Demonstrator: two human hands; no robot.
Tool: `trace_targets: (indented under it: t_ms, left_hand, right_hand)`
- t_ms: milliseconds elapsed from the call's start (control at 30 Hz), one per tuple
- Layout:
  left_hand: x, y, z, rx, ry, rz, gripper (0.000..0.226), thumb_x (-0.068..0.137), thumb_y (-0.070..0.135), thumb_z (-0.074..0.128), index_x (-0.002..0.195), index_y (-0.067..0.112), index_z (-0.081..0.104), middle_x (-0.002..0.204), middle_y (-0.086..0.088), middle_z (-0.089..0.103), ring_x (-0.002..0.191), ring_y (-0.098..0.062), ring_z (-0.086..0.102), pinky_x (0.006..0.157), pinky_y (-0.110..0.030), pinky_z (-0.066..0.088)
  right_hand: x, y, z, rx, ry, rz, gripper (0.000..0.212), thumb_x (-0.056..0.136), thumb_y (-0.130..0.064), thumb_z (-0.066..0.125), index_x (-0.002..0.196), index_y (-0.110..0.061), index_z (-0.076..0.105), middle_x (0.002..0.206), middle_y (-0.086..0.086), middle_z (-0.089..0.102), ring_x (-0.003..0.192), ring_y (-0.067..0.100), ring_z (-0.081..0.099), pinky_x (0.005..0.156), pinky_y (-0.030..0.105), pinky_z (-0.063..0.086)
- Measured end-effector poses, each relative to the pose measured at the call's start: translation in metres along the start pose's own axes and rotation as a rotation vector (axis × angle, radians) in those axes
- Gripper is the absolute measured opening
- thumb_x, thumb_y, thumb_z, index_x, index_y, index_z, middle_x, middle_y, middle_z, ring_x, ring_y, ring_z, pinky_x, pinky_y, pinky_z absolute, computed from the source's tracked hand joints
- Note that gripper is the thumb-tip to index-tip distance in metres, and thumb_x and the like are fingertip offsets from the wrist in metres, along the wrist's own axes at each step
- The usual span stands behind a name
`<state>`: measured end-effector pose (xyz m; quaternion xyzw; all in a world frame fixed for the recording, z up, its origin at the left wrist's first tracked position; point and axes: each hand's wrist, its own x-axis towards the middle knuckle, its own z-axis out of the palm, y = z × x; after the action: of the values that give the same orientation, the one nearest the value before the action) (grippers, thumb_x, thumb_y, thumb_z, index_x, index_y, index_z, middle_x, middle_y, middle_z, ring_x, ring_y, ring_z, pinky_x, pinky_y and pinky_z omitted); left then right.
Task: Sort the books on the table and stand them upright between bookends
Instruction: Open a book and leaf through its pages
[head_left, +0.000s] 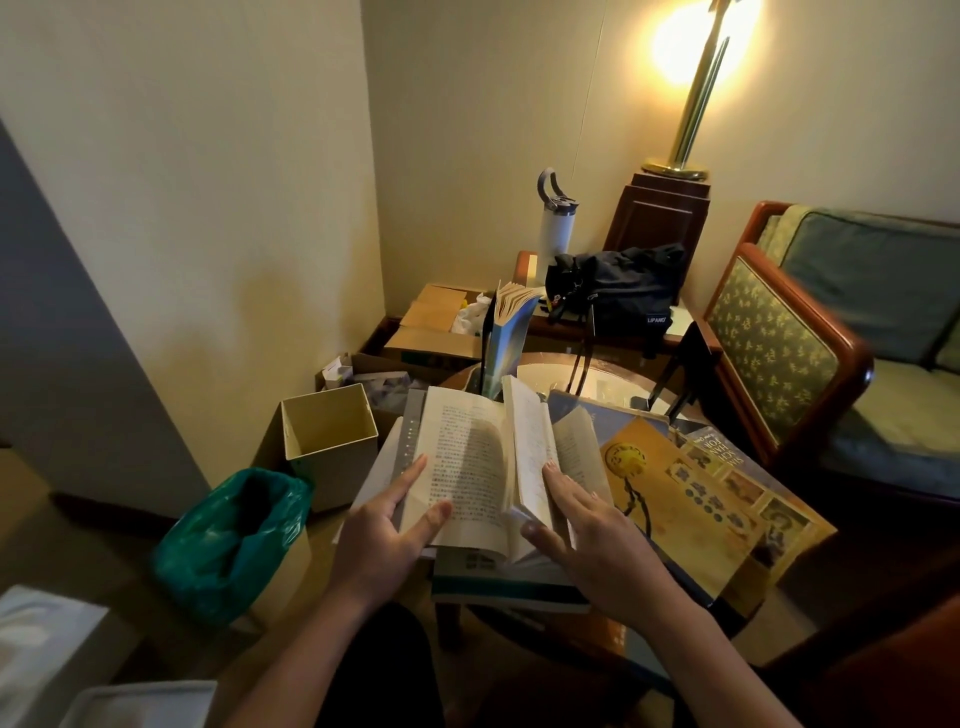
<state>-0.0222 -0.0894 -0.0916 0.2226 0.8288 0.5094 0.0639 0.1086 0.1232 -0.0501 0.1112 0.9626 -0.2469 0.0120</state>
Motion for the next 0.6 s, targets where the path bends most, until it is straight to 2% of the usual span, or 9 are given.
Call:
trace_targets:
  t_ms: [100, 200, 333, 467, 600]
  left_hand:
    - [0.0, 0.001, 0.003, -0.023, 0.0, 0.001, 0.068, 0.08, 0.057, 0.064, 0.143, 0.044, 0.041, 0.132, 0.005, 0.059, 0.093, 0.003, 0.061, 0.063, -0.012, 0.056]
    - [0.0, 0.005, 0.005, -0.067, 0.008, -0.017, 0.061, 0.086, 0.044, 0.069, 0.141, 0.043, 0.041, 0.134, 0.004, 0.056, 0.093, 0.002, 0.059, 0.063, -0.012, 0.055]
    - [-0.001, 0.011, 0.006, -0.132, -0.004, -0.035, 0.06, 0.088, 0.039, 0.069, 0.141, 0.044, 0.042, 0.134, 0.011, 0.05, 0.103, -0.005, 0.058, 0.067, -0.014, 0.057]
    - [0.0, 0.022, 0.004, -0.249, -0.033, -0.071, 0.051, 0.096, 0.034, 0.059, 0.142, 0.046, 0.042, 0.129, 0.018, 0.044, 0.1, -0.001, 0.057, 0.067, -0.016, 0.057]
    - [0.003, 0.033, 0.0, -0.42, -0.047, -0.132, 0.046, 0.097, 0.044, 0.046, 0.143, 0.042, 0.045, 0.13, 0.023, 0.044, 0.106, 0.0, 0.054, 0.07, -0.016, 0.056]
  right_hand:
    - [0.0, -0.002, 0.004, -0.043, 0.0, 0.006, 0.088, 0.089, -0.076, 0.021, 0.159, -0.028, -0.001, 0.166, -0.01, 0.003, 0.153, 0.012, 0.003, 0.124, 0.037, 0.01]
    - [0.002, 0.0, 0.009, -0.029, 0.023, -0.024, 0.083, 0.094, -0.074, 0.019, 0.159, -0.027, 0.0, 0.166, -0.009, 0.003, 0.152, 0.01, -0.002, 0.125, 0.04, -0.001]
    - [0.006, -0.001, 0.014, -0.114, 0.088, -0.076, 0.089, 0.09, -0.08, 0.004, 0.159, -0.024, 0.002, 0.165, -0.008, 0.005, 0.15, 0.007, -0.006, 0.123, 0.041, -0.007]
    - [0.013, -0.014, 0.017, -0.249, 0.1, -0.114, 0.092, 0.088, -0.082, -0.003, 0.159, -0.024, 0.002, 0.162, -0.009, -0.002, 0.151, 0.01, -0.008, 0.123, 0.044, -0.009]
    - [0.019, -0.026, 0.016, -0.319, 0.072, -0.147, 0.085, 0.092, -0.08, 0.006, 0.158, -0.026, 0.0, 0.158, -0.012, -0.007, 0.15, 0.01, -0.011, 0.123, 0.046, -0.009]
